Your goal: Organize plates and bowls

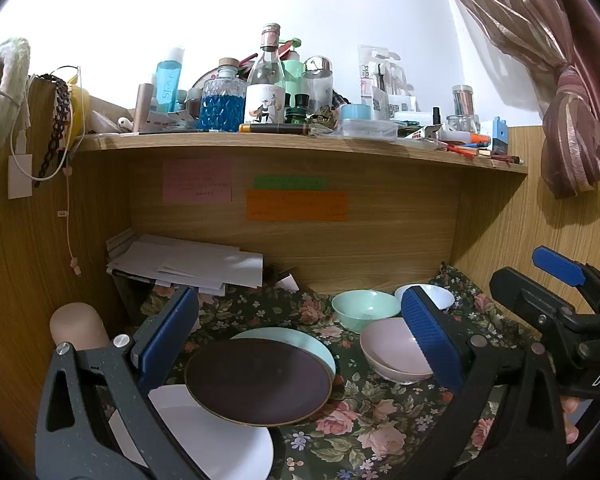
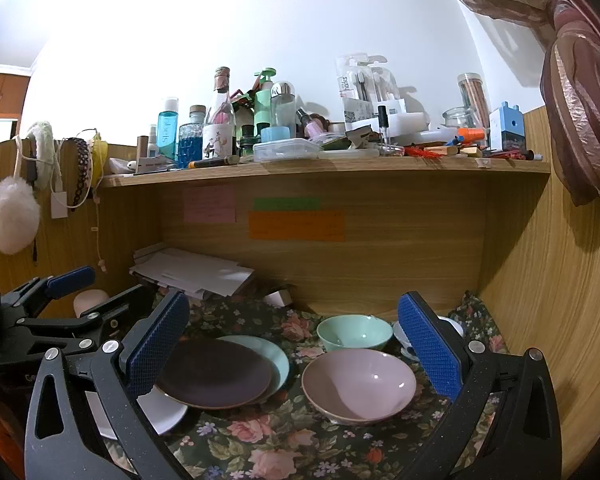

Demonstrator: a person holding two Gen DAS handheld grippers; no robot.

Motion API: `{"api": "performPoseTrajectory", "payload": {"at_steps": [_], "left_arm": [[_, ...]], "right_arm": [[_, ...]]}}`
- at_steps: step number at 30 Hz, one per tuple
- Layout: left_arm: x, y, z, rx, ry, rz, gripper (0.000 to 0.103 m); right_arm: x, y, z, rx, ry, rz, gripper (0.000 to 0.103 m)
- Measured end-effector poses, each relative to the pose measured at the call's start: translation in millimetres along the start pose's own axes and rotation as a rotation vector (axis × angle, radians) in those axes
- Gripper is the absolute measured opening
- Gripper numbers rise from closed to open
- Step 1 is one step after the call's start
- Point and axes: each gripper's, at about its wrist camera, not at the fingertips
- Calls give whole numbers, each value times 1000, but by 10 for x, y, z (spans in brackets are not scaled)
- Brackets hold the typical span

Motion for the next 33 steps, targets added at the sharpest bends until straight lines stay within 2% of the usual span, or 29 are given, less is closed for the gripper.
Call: {"api": "performPoseTrajectory", "payload": {"at_steps": [33], "left_arm": [[-77,122,83,12,19,-6,103]], "right_arm": [[-104,24,54,-5,16,-4,103]]}}
Point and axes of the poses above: each gripper's, at about its wrist camera, not at the fingertips, and x roughly against the way its jaws point, y to its left, z to its underside, and after that the axes turned 5 degrees about -z, right-handed
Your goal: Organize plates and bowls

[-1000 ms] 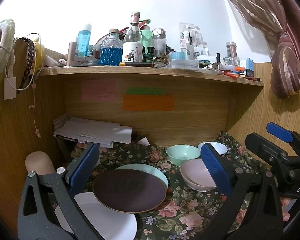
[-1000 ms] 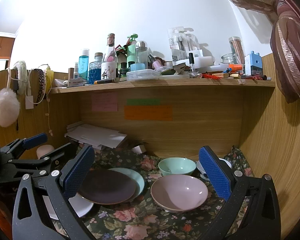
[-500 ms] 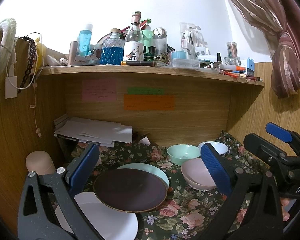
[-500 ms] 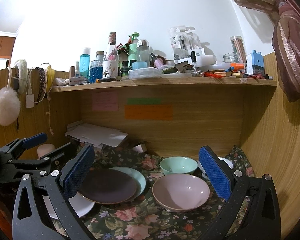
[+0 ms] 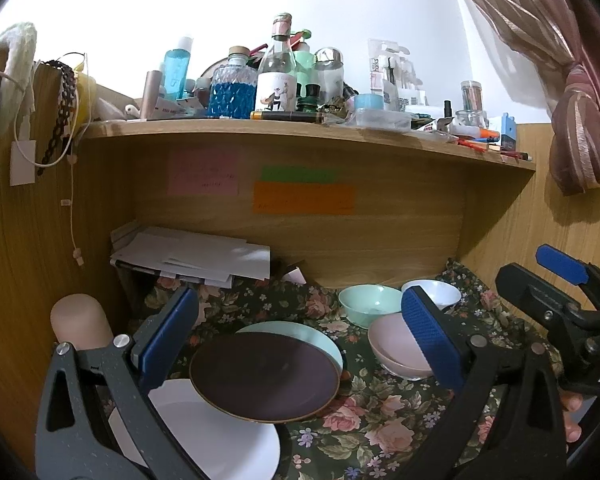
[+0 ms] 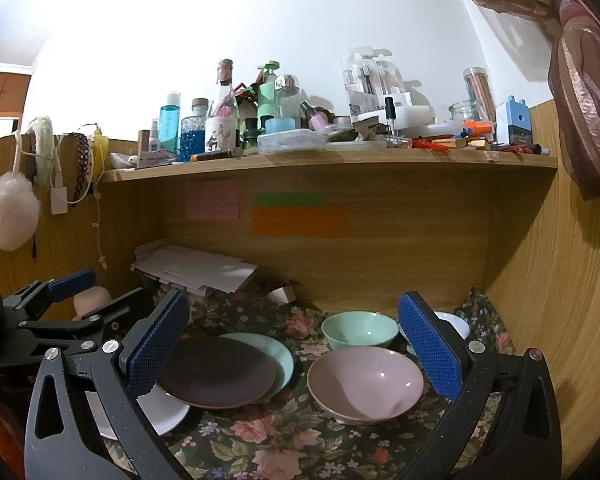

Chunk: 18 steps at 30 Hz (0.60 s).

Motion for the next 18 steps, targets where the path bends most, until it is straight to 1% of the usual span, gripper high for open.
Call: {"api": "performPoseTrajectory", "payload": {"at_steps": [3,5,8,11,14,18], "left_arm": [[-39,9,10,-5,8,4,103],[-74,12,23,-10,17,10,103],[-215,64,68,-12,72,26,103],[-355,141,124,-16,115,17,103],[-506,260,159,9,153,20,103],[-720,438,177,29,198,-14,103]], "right_arm": [[-38,-50,47,-28,-3,21,103],[-77,-88,73,-47,2,13,103],[-194,-144,119,-72,45,-18,103],[-348,-171,190,-83,95,-30,103],[-529,-158,263,-82,155,-40,103],[-755,-136,365,-86,224,-59,103]]}}
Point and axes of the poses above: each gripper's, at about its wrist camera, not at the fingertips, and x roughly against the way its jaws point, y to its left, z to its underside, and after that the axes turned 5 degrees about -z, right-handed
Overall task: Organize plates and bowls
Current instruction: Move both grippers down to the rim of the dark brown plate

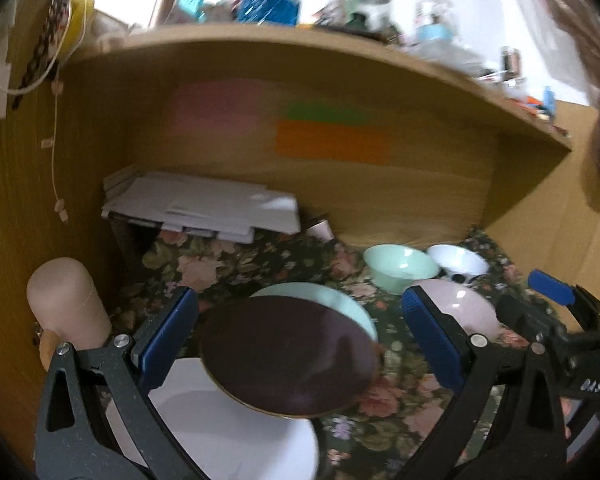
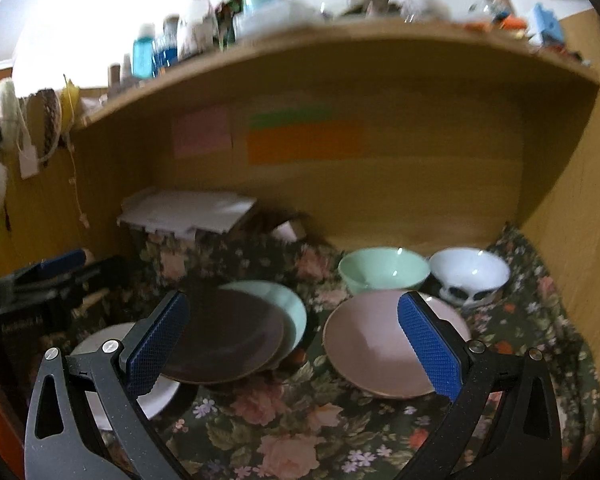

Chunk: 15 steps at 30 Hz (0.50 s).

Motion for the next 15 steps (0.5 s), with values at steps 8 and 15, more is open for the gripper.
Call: {"api": "performPoseTrajectory", "payload": {"at_steps": [8,15], "left_arm": [[-570,360,44,27,155,-27,103],[-893,421,146,-83,249,-57,88]], "right_arm": [[-469,59,77,-9,139,-53,93],[-817,110,205,-34,267,-88,69]]}}
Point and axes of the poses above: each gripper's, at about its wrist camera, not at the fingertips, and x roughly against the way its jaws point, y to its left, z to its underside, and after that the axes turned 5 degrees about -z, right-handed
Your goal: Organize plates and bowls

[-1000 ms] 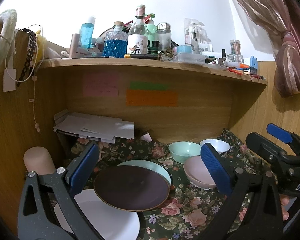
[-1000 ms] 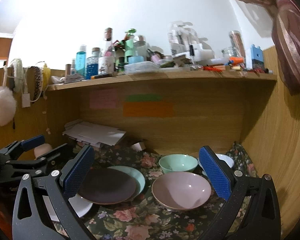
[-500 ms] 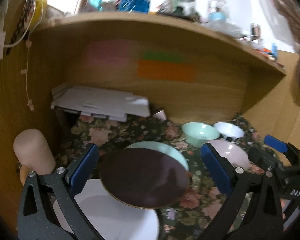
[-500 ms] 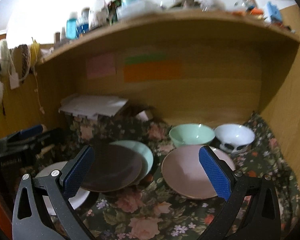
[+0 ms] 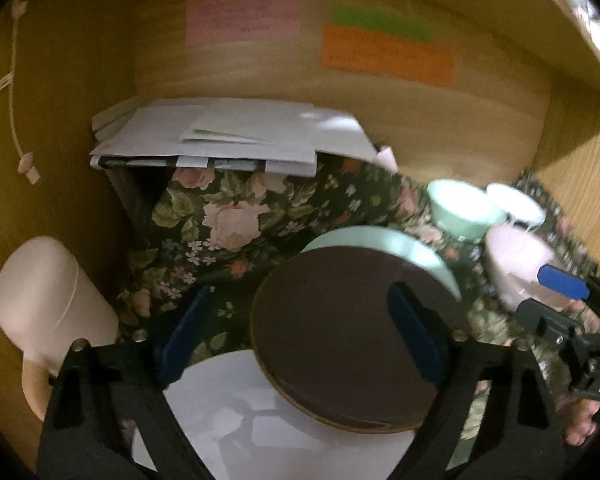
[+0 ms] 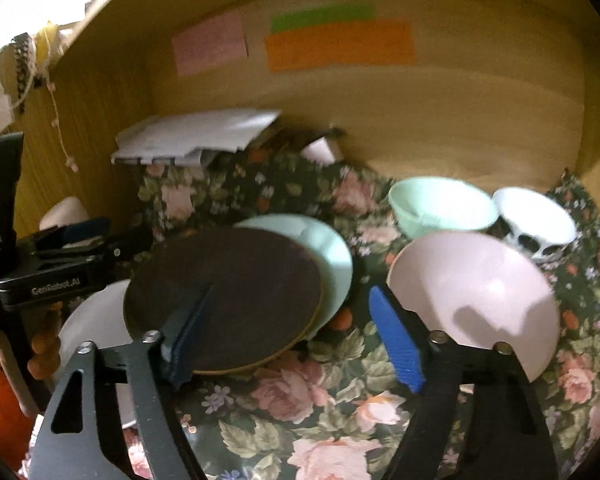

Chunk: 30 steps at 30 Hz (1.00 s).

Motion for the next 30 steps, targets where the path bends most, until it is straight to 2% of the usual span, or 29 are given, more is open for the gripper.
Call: {"api": "performPoseTrajectory", "payload": {"at_steps": [4,7,11,18,20,25,30], "left_arm": [[-121,81,1,-1,54,29,87],[-262,180,-14,27,109,38,83],[-474,316,-48,65,193,52,71],[-698,384,-52,88,264,74,49],[-727,382,-50,88,277,84,45],[-818,347,-84,64,302,99,43],[-958,337,-89,67,351,116,30]], "right_arm": [[-198,-22,7,-24,89,-10,52],[-333,-61,8,-32,157,0,44],[-429,-130,15,-86,208,-20,40],[-574,-169,59,-115,255,-33,32],[-599,-181,58,-121,257,-29,30],[-643,-223,67,-157,262,-47,30],[-676,-206,63,-161,265,-57,30]]}}
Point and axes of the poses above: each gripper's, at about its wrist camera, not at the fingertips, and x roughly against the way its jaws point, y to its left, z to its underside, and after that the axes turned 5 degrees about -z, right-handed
